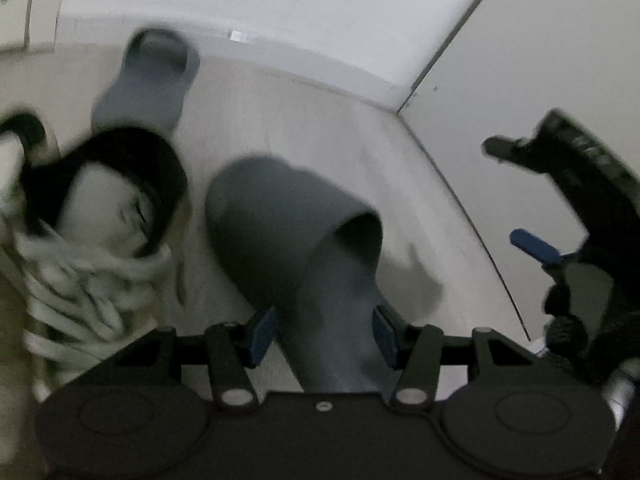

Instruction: Organize scattered shoes

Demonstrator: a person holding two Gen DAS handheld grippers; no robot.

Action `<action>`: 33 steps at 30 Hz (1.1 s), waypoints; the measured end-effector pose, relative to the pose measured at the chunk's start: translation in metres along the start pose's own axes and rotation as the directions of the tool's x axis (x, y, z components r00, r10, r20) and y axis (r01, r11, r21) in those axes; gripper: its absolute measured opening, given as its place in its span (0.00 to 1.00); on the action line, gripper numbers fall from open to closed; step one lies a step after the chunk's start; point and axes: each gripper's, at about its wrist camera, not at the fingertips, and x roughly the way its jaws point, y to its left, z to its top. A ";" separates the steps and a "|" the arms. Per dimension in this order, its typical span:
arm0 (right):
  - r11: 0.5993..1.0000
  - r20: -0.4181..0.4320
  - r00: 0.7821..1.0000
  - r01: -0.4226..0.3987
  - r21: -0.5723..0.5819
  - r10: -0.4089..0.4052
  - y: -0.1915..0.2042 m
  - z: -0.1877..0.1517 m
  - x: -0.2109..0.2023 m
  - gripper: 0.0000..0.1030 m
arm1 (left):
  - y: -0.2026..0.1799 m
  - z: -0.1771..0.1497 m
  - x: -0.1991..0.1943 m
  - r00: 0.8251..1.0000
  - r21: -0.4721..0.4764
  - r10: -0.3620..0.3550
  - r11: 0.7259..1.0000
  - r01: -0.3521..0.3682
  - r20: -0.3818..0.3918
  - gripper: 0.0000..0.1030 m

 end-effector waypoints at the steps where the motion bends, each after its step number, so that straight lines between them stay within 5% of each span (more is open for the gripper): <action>1: 1.000 0.005 1.000 0.004 -0.003 -0.004 0.000 0.000 -0.001 0.95 | 0.006 0.008 -0.007 1.000 -0.012 -0.007 1.000 0.007 0.019 0.56; 4: 1.000 0.012 1.000 0.014 -0.013 -0.014 0.003 -0.002 0.000 0.96 | 0.026 0.041 -0.017 0.997 -0.065 0.026 0.998 -0.022 0.069 0.57; 11: 0.994 -0.011 1.000 0.000 -0.107 -0.001 0.025 -0.012 0.009 1.00 | 0.068 0.119 -0.026 0.983 0.003 0.120 0.993 -0.122 0.137 0.59; 14: 0.978 -0.047 0.999 -0.003 -0.208 -0.007 0.041 -0.019 0.016 1.00 | 0.075 0.148 -0.003 0.973 0.058 0.164 0.983 -0.175 0.165 0.60; 21: 0.968 -0.070 0.997 -0.004 -0.249 -0.014 0.052 -0.026 0.023 1.00 | 0.084 0.198 0.078 0.958 0.182 0.251 0.945 -0.273 0.137 0.55; 28: 0.963 -0.111 0.993 0.015 -0.268 -0.047 0.053 -0.032 0.037 1.00 | 0.110 0.224 0.146 0.917 0.238 0.379 0.886 -0.399 0.127 0.44; 33: 0.955 -0.125 0.991 0.004 -0.296 -0.043 0.058 -0.035 0.039 1.00 | 0.133 0.227 0.152 0.928 0.256 0.355 0.892 -0.372 0.111 0.44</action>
